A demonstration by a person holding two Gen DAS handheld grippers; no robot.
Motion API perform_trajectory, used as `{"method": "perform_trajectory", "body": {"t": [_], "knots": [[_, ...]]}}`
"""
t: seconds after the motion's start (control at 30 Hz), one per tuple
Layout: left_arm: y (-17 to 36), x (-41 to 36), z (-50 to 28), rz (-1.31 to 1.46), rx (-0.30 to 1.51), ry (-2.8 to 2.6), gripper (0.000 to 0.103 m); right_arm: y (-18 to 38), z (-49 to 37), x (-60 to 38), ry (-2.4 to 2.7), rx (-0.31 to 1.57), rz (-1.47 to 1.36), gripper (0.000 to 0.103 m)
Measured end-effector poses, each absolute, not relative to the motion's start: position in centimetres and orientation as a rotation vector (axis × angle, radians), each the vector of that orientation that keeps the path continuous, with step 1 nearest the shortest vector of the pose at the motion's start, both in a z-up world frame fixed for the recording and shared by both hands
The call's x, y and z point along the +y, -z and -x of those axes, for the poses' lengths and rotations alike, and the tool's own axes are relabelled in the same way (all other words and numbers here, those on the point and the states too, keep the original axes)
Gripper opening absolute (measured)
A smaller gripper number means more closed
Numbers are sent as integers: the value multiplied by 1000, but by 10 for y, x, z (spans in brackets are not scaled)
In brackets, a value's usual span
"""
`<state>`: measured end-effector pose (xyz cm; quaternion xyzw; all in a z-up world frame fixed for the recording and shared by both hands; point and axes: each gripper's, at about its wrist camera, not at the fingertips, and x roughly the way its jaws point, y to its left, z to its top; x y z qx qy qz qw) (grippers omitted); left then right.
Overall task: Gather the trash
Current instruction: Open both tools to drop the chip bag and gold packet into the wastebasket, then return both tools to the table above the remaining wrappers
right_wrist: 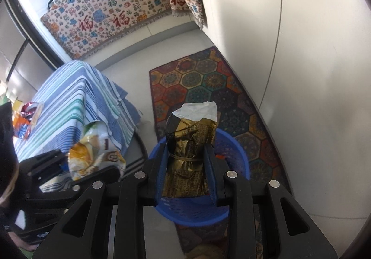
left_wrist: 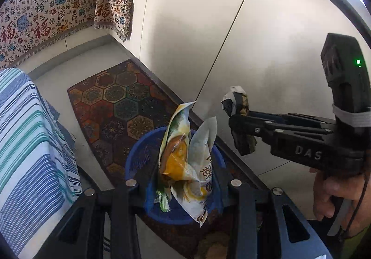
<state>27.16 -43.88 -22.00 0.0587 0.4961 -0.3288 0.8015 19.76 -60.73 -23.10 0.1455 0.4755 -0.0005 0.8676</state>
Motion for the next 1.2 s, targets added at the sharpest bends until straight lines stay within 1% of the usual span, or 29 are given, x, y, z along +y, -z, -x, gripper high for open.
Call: {"method": "perform_trajectory", "body": {"t": [0.27, 0.33, 0.37, 0.43, 0.5, 0.67, 0.8, 0.93, 1.0, 1.1, 1.2], "knots": [[233, -449, -275, -139, 1078, 713, 40, 231, -197, -609, -5, 991, -345, 31], [235, -453, -276, -147, 1075, 713, 42, 232, -198, -610, -8, 993, -350, 32], [237, -454, -277, -150, 1074, 714, 43, 233, -198, -611, -10, 993, -355, 34], [242, -454, -281, -147, 1085, 704, 57, 233, -197, -614, -6, 990, -373, 36], [243, -454, -285, -119, 1099, 710, 57, 233, -197, -619, -9, 984, -396, 56], [234, -448, -284, -102, 1088, 707, 57, 229, -196, -623, 16, 962, -403, 59], [215, -433, -271, -103, 1062, 705, 57, 224, -197, -615, 64, 949, -336, 65], [192, -396, -242, -134, 1008, 685, 59, 215, -199, -597, 84, 915, -243, 69], [186, -370, -228, -142, 996, 666, 62, 210, -199, -586, 72, 887, -212, 74], [180, -319, -208, -137, 989, 612, 62, 203, -197, -556, 40, 842, -145, 78], [179, -260, -194, -135, 980, 514, 62, 200, -196, -513, -14, 810, -75, 79]]}}
